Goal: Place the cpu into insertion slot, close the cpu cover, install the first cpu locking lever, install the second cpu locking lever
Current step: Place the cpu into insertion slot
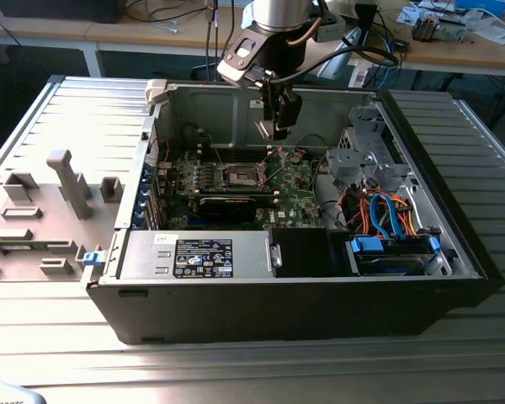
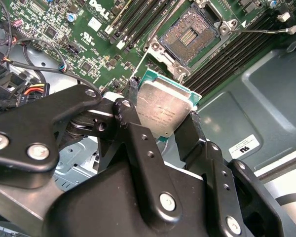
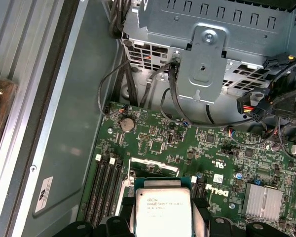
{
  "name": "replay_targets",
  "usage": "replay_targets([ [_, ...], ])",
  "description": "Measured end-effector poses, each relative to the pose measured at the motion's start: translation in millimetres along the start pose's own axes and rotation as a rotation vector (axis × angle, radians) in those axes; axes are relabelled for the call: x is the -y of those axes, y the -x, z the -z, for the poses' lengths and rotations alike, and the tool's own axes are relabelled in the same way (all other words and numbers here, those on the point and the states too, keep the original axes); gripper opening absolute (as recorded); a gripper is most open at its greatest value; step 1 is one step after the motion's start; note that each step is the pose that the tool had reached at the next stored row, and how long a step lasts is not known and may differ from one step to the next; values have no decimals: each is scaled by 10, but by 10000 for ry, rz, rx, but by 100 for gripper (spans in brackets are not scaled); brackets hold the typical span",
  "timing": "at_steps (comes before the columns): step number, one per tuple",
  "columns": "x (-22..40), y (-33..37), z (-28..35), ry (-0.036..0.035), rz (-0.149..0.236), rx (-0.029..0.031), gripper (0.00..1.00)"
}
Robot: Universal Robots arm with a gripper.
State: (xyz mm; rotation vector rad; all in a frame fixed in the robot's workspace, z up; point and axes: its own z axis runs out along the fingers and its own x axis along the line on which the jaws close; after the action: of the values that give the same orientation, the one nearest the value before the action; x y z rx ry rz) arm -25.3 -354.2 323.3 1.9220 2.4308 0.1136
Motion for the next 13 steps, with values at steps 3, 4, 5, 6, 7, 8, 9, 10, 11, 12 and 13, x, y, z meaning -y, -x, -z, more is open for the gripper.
replay_targets([
  [3, 0, 0, 0, 0, -16, 1, 55],
  [4, 0, 0, -1, 0, -21, 1, 55],
  [5, 0, 0, -1, 0, -24, 2, 55],
  [6, 0, 0, -2, 0, -37, 3, 55],
  [7, 0, 0, -3, 1, -51, 4, 55],
  [8, 0, 0, -3, 0, -54, 5, 55],
  [9, 0, 0, -3, 0, -58, 5, 55],
  [10, 0, 0, -4, 1, -64, 5, 55],
  [11, 0, 0, -4, 0, -69, 6, 55],
  [12, 0, 0, -4, 0, -71, 6, 55],
  [13, 0, 0, -4, 0, -74, 6, 55],
])
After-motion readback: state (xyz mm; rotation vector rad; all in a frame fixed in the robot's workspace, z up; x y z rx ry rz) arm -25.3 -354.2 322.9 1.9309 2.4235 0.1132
